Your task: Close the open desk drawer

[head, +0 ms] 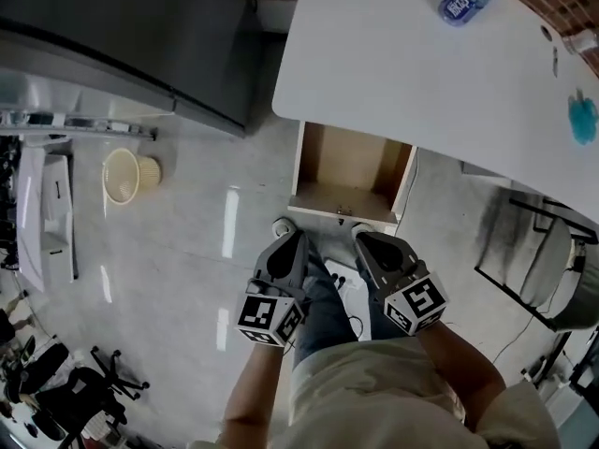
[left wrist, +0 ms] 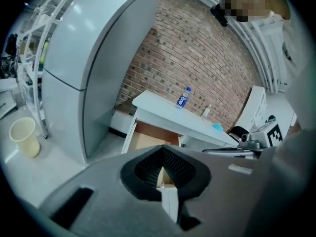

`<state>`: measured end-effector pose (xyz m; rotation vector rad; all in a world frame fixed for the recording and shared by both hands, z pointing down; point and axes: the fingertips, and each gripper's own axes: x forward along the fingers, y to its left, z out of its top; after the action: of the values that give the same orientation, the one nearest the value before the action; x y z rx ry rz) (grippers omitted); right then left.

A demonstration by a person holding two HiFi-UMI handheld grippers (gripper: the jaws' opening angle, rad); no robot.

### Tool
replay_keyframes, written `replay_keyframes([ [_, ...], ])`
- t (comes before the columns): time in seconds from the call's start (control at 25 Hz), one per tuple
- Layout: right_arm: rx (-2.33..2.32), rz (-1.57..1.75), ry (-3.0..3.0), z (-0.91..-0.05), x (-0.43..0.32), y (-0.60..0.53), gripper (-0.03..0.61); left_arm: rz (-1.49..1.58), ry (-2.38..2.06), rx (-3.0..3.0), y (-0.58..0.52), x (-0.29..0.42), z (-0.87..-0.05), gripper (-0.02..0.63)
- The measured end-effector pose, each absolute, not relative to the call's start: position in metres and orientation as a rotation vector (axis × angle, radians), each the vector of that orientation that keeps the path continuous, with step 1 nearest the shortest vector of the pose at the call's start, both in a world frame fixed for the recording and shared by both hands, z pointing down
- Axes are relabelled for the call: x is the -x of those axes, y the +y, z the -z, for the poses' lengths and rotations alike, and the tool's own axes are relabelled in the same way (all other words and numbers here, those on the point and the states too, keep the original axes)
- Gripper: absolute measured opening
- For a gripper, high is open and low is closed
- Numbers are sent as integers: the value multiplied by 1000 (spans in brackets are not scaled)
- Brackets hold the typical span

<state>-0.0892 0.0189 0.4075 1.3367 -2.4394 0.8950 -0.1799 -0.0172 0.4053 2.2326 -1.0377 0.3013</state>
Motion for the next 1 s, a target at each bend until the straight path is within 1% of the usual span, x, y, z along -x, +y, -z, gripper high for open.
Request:
replay_keyframes([
  [0.44, -1413, -1087, -2300, -507, 81, 39, 5, -427, -885, -2235, -9, 159, -502, 3],
  [0.84, -1566, -1141, -2119, -596, 64, 40, 5, -492, -791, -2161, 4, 143, -584, 3],
  [1.0, -1545, -1167, -2098, -624, 66, 44, 5, -525, -790, -2122, 6, 143, -620, 6],
])
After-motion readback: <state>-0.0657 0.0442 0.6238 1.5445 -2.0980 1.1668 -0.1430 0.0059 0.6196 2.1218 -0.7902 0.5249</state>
